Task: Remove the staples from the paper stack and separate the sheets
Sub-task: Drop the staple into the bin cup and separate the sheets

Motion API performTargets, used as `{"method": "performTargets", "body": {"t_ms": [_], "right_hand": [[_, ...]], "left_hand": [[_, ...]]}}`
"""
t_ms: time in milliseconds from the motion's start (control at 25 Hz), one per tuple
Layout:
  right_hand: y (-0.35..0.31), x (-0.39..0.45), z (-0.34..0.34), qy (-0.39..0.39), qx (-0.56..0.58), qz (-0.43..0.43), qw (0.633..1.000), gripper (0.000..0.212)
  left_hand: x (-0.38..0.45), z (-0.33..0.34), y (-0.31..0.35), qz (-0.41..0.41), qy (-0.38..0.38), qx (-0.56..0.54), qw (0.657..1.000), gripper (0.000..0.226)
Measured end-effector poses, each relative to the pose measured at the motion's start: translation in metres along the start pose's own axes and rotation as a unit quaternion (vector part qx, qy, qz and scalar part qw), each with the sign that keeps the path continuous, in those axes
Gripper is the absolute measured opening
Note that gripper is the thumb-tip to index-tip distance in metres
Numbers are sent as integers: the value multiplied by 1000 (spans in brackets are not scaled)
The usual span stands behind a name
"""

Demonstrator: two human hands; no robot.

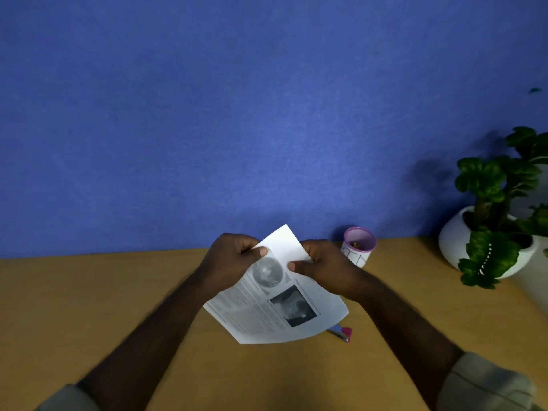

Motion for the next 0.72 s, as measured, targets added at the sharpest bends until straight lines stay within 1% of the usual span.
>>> {"method": "performTargets", "body": {"t_ms": [40,80,160,200,240,280,320,360,400,440,480,600,720], "right_hand": [[0,-1,-1,-1,19,-12,1000,13],[4,-2,-3,18,52,-22,998,16],[27,-3,-14,113,139,-12,984,24],[47,-6,-20,163,176,15,971,24],[67,-9,-24,201,186,51,960,19],[89,-13,-25,213,161,100,958,13],[112,-17,-23,187,89,161,965,12],[134,-19,-17,125,-20,223,967,15],[154,-21,-7,55,-123,265,955,18],[169,-24,5,0,-206,281,937,21],[180,-27,16,-21,-248,286,925,22],[195,-33,42,-24,-281,279,918,26],[193,-39,59,15,-286,250,925,23]], "left_hand": [[0,-1,0,1,12,0,1000,30],[0,-4,-2,1,31,-2,1000,29],[0,-11,-9,-8,69,-4,998,28],[0,-16,-12,-17,78,-6,997,27],[-2,-19,-15,-24,81,-6,996,27],[-3,-22,-17,-28,83,-5,996,26],[-4,-24,-18,-29,86,-3,996,26],[-4,-26,-19,-30,90,1,995,25],[-5,-28,-19,-31,94,5,995,24],[-6,-29,-19,-32,96,6,995,24],[-7,-29,-20,-36,97,6,995,24],[-8,-27,-21,-46,88,12,995,23],[-9,-19,-22,-46,67,23,996,24]]}}
Point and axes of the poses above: each hand's wrist, its own x-axis towards the middle knuckle, its own z-axis out of the palm, y = z × x, the point moved 3 cm from there along x, towards the middle knuckle, and after that the axes turned 8 degrees about -y, right-handed, at the moved point
